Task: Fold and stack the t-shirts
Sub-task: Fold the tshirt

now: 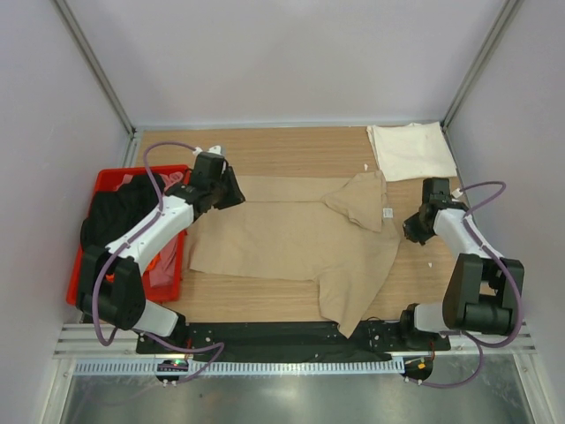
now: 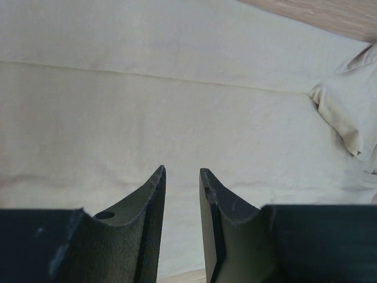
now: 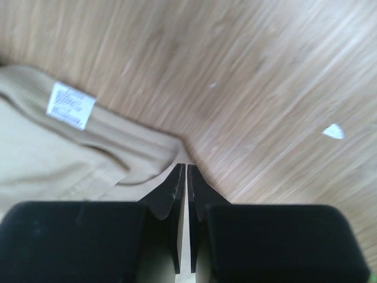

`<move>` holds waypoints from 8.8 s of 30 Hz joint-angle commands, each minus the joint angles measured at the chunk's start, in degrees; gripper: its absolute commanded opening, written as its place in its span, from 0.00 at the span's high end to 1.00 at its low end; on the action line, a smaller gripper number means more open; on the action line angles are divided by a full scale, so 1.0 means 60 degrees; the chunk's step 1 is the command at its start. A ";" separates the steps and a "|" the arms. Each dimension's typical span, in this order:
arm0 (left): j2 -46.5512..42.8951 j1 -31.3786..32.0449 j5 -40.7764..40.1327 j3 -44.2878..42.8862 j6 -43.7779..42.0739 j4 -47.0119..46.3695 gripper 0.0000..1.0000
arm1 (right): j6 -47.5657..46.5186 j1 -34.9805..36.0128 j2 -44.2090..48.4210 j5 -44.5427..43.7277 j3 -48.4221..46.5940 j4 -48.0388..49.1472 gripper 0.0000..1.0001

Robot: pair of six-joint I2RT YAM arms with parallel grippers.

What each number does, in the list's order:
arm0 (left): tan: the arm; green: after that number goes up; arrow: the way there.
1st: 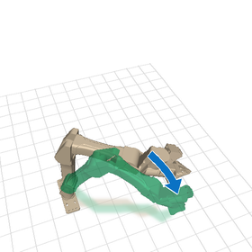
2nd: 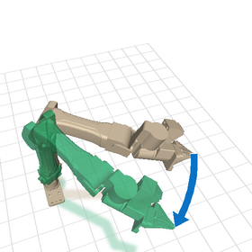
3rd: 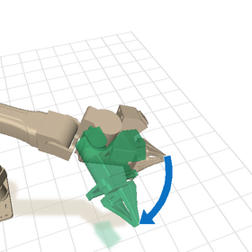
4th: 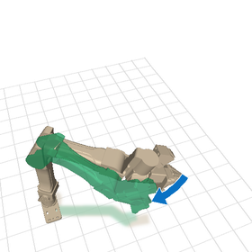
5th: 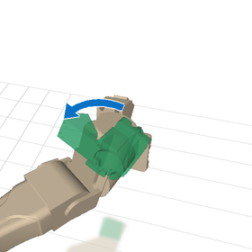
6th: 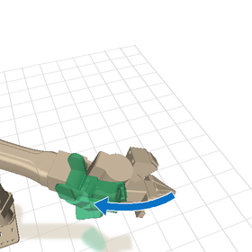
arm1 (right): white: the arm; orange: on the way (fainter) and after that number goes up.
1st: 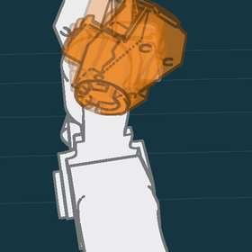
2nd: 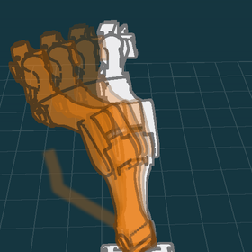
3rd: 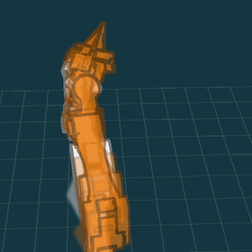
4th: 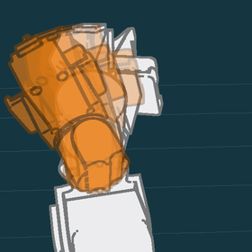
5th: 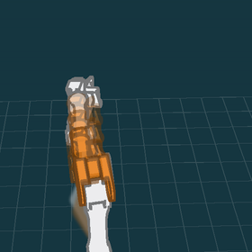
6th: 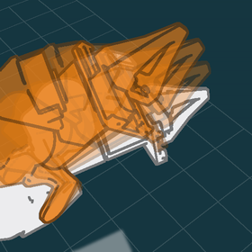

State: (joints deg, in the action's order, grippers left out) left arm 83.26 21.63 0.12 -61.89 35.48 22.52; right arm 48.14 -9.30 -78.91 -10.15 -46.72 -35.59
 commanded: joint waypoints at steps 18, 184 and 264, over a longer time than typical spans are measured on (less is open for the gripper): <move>-0.0239 0.0043 -0.0782 -0.0277 -0.0597 0.1036 0.68 | 0.1117 -0.0032 -0.0223 -0.1294 0.1370 0.0850 0.94; 0.5459 -0.1745 -0.4473 -0.3923 -0.2822 0.2207 0.84 | -0.5636 0.5403 -0.2053 0.0667 -0.4181 -0.1480 0.99; 0.6367 -0.1144 -0.6524 -0.4641 -0.3043 0.4405 0.98 | -0.4640 0.5417 -0.2097 -0.0461 -0.4005 -0.2900 0.88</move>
State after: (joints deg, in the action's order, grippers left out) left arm 121.23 14.76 -36.32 -89.56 16.10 47.20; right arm 19.07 22.94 -92.73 -13.06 -69.84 -53.80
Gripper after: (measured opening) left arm 0.013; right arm 0.102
